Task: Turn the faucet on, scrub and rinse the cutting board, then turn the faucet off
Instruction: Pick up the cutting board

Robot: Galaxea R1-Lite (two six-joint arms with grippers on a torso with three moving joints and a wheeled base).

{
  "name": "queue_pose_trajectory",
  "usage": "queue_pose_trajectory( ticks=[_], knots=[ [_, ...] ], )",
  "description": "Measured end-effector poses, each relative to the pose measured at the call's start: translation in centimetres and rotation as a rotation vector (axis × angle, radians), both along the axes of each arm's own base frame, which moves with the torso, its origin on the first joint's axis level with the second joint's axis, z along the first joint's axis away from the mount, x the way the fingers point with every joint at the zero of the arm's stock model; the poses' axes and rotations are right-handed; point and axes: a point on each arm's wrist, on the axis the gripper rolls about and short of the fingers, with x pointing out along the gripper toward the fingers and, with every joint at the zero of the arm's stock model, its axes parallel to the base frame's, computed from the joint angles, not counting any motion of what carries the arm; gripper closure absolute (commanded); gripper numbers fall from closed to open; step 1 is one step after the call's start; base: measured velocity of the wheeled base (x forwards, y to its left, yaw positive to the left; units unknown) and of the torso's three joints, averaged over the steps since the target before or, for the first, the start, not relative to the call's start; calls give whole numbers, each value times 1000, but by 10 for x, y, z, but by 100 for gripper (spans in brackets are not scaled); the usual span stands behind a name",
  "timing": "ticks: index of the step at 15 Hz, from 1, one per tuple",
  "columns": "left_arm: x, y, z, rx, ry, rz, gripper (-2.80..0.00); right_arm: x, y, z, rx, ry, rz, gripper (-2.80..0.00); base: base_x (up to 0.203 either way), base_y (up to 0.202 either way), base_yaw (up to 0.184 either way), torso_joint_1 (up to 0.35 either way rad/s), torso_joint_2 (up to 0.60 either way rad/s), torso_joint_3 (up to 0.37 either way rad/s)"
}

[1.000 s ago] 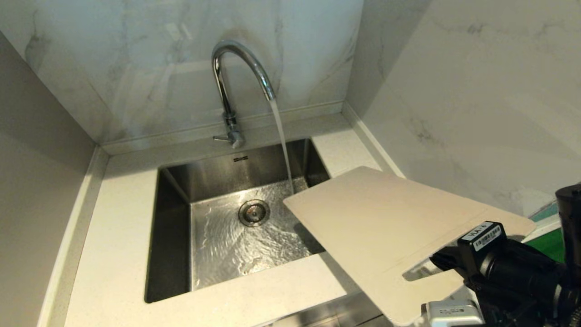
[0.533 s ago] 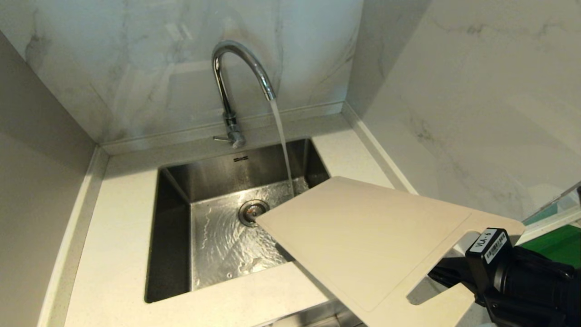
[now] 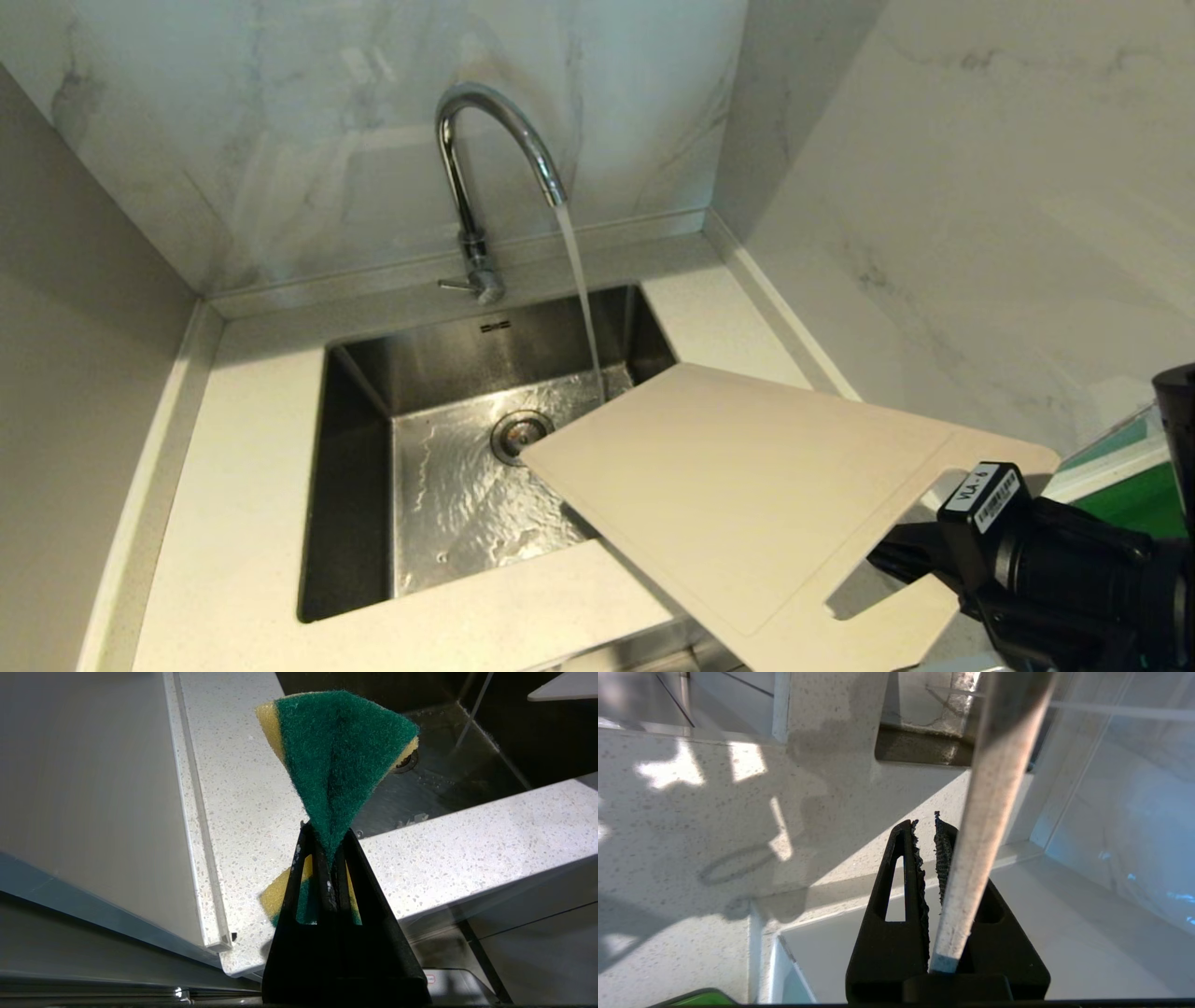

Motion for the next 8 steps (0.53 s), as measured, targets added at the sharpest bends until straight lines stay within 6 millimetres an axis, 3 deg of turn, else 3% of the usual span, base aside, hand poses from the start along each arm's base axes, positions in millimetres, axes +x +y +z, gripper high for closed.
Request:
queue_pose_trajectory(
  ticks=[8],
  knots=[
    [0, 0, 0, 0, 0, 0, 0, 12, 9, 0, 8, 26, 122, 0, 0, 0, 0, 0, 0, 0]
  ],
)
